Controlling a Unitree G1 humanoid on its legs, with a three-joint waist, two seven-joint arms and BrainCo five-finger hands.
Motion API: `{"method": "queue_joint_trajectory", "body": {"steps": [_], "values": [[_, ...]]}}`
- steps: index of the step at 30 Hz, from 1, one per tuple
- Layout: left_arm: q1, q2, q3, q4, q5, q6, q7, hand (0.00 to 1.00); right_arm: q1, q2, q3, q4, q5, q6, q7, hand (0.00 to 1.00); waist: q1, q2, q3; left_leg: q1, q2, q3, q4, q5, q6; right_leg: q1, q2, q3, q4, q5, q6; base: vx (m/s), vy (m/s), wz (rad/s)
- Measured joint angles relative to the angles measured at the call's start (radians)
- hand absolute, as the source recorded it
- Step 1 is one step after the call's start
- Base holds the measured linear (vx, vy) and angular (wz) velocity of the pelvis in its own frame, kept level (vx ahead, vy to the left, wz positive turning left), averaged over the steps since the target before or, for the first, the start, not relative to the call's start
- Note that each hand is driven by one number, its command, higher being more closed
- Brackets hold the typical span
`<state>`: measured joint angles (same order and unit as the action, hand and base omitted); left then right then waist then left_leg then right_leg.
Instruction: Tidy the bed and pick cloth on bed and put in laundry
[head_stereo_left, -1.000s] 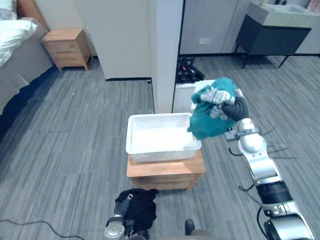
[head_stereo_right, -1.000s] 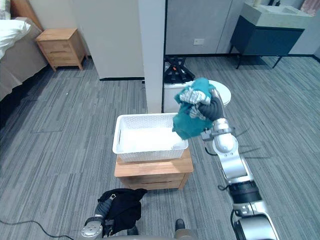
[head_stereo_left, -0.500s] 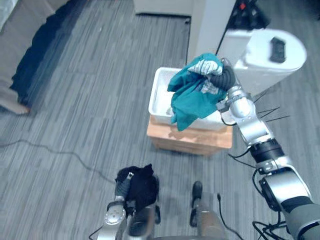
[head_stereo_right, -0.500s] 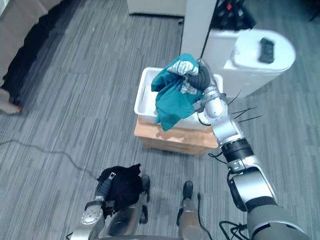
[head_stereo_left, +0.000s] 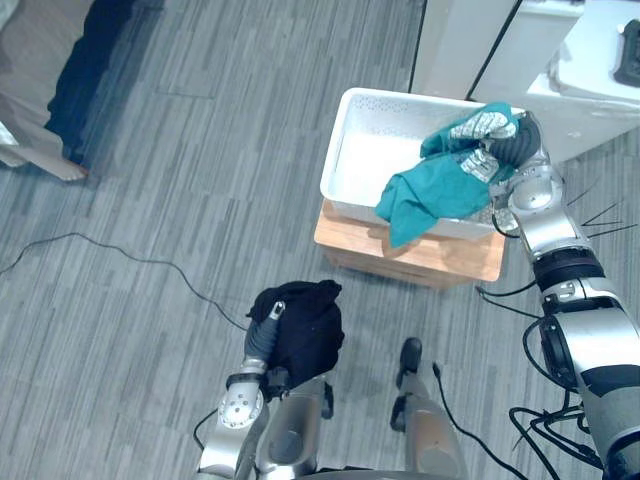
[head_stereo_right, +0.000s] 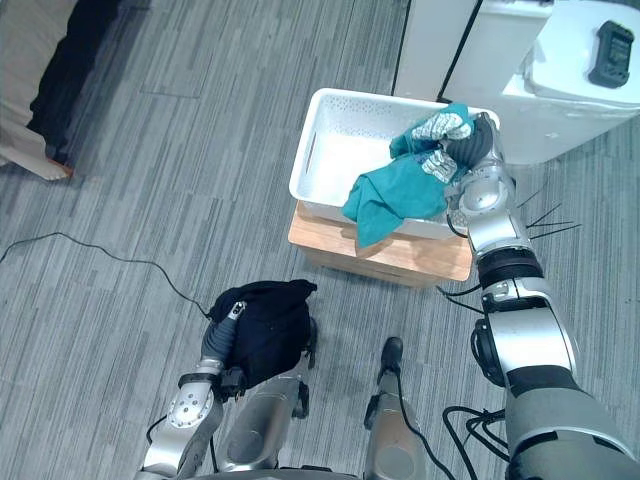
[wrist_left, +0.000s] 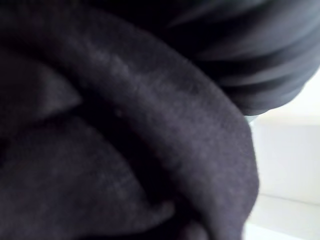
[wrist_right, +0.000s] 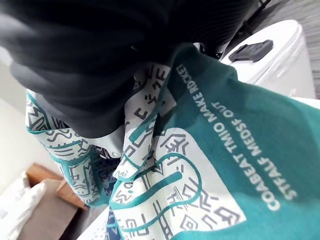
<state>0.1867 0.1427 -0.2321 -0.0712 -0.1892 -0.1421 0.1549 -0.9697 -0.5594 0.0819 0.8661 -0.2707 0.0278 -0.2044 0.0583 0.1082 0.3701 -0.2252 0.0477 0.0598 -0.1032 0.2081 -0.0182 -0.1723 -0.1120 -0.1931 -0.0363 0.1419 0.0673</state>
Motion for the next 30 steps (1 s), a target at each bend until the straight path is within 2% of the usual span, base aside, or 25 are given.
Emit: {"method": "queue_joint_trajectory", "body": {"steps": [2,5,6,8,10,11,14,18,21,24,25,30], "values": [[-0.009,0.013,0.002,-0.037,0.0,-0.002,0.0,1.0,0.079,0.001,-0.014,-0.092,-0.05,0.001,-0.013,0.0,0.0,-0.001,-0.002,0.025,0.003,0.02,0.0,-0.01,-0.003,0.015,0.002,0.021,-0.001,-0.007,0.005,-0.01,-0.026,-0.29],[-0.005,0.029,0.05,-0.085,0.005,-0.002,0.0,1.0,0.316,0.037,-0.05,-0.352,-0.198,0.018,-0.018,0.0,-0.035,-0.01,-0.03,0.063,0.005,0.055,-0.001,-0.024,0.003,0.038,0.004,0.063,-0.007,-0.017,0.019,0.02,-0.033,-0.29],[-0.008,0.03,0.086,-0.087,0.007,0.0,0.003,1.0,0.415,0.06,-0.07,-0.433,-0.245,0.021,-0.019,0.0,-0.051,-0.017,-0.058,0.074,0.005,0.072,-0.001,-0.032,0.001,0.045,0.004,0.082,-0.017,-0.017,0.02,0.06,-0.03,-0.4],[-0.022,0.029,0.144,-0.088,0.013,0.001,0.02,1.0,0.572,0.1,-0.131,-0.536,-0.314,0.024,-0.028,0.0,-0.063,-0.033,-0.101,0.098,0.006,0.101,-0.001,-0.048,-0.001,0.062,0.005,0.106,-0.033,-0.014,0.024,0.09,-0.039,-0.43],[-0.047,0.028,0.202,-0.088,0.014,0.002,0.041,1.0,0.705,0.134,-0.191,-0.613,-0.351,0.032,-0.035,0.0,-0.084,-0.05,-0.133,0.124,0.006,0.119,-0.001,-0.06,-0.008,0.08,0.005,0.119,-0.038,-0.014,0.024,0.07,-0.03,-0.38],[-0.071,0.028,0.249,-0.096,0.016,0.003,0.07,1.0,0.802,0.163,-0.243,-0.662,-0.37,0.04,-0.036,0.0,-0.107,-0.067,-0.166,0.14,0.008,0.143,-0.001,-0.07,-0.008,0.083,0.006,0.138,-0.039,-0.014,0.024,0.06,-0.02,-0.34],[-0.119,0.027,0.276,-0.098,0.029,0.007,0.092,1.0,0.89,0.174,-0.304,-0.699,-0.37,0.044,-0.037,0.0,-0.119,-0.076,-0.18,0.158,0.01,0.166,-0.001,-0.077,-0.009,0.088,0.007,0.156,-0.039,-0.014,0.024,0.04,-0.017,-0.32],[-0.244,0.037,0.334,-0.077,0.07,0.026,0.153,1.0,0.993,0.222,-0.382,-0.717,-0.367,0.062,-0.049,0.0,-0.157,-0.075,-0.201,0.164,0.012,0.192,-0.001,-0.082,-0.008,0.082,0.005,0.181,-0.043,-0.015,0.025,0.01,-0.011,-0.2],[-0.386,0.111,0.36,0.029,0.102,0.043,0.209,1.0,1.079,0.262,-0.387,-0.717,-0.357,0.063,-0.058,0.0,-0.168,-0.078,-0.204,0.158,0.021,0.215,-0.001,-0.083,-0.009,0.062,0.011,0.212,-0.041,-0.015,0.025,0.0,-0.024,-0.24],[-0.552,0.209,0.38,0.173,0.109,0.061,0.268,1.0,1.161,0.315,-0.385,-0.697,-0.345,0.067,-0.059,0.0,-0.213,-0.079,-0.204,0.124,0.023,0.236,-0.001,-0.082,-0.01,0.016,0.013,0.237,-0.04,-0.015,0.025,-0.01,-0.031,-0.22],[-0.613,0.231,0.376,0.221,0.111,0.068,0.282,1.0,1.18,0.322,-0.382,-0.665,-0.331,0.068,-0.059,0.0,-0.22,-0.082,-0.206,0.111,0.023,0.25,-0.001,-0.081,-0.01,-0.005,0.013,0.252,-0.036,-0.015,0.025,0.0,-0.012,-0.27],[-0.752,0.265,0.322,0.316,0.113,0.078,0.319,1.0,1.235,0.368,-0.348,-0.596,-0.293,0.069,-0.076,0.0,-0.266,-0.096,-0.204,0.053,0.02,0.302,-0.001,-0.079,-0.013,-0.089,0.012,0.297,-0.03,-0.008,0.034,0.02,-0.02,-0.29]]}}
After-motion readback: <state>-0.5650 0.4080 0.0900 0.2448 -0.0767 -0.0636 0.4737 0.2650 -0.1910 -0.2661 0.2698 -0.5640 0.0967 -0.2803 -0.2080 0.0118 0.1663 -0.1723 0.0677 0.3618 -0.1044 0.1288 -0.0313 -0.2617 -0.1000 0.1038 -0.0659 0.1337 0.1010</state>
